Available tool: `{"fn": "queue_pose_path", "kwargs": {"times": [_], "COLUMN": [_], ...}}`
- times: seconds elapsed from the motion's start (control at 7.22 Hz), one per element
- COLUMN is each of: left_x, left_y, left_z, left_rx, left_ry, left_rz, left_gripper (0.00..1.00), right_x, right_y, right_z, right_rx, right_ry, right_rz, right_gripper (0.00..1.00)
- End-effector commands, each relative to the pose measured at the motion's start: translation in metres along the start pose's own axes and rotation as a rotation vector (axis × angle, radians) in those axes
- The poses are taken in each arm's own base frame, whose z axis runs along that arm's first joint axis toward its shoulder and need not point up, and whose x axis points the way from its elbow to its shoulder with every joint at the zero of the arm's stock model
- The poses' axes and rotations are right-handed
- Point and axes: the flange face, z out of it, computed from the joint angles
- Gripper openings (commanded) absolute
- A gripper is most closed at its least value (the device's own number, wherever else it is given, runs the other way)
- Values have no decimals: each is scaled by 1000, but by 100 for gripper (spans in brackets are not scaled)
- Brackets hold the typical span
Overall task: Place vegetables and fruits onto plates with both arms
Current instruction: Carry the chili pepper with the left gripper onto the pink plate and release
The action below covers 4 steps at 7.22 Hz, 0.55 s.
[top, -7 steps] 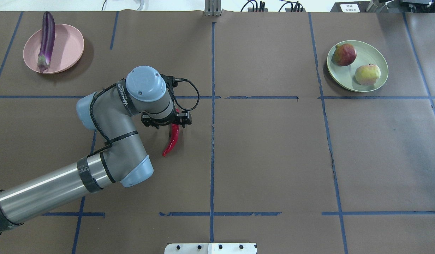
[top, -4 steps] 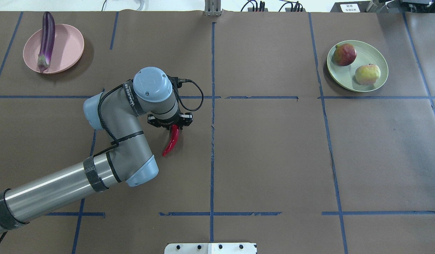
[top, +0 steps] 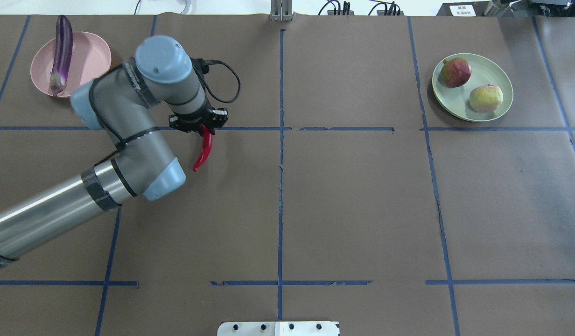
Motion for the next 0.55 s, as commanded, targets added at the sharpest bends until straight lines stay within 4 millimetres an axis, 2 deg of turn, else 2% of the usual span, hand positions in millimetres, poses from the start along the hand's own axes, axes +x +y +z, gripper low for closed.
{"fn": "queue_pose_path", "kwargs": {"times": [0.0,0.14,0.28,0.42], "left_x": [-116,-181,-233,-259], "left_y": [-118,-172,-202,-221], "left_z": [-12,-17,-8,3], "left_rx": [38,47,22,34], "left_ry": [-91,-152,-211,-216], "left_rz": [-130,-70,-29,-15], "left_gripper": [1,4,4,4], "right_x": [3,3,3,3], "right_y": [6,6,6,6], "right_z": [4,4,4,4], "right_rx": [-6,-9,-7,-6], "right_ry": [-1,-2,-2,-1], "right_rz": [7,9,8,7], "right_gripper": [100,100,100,100]}}
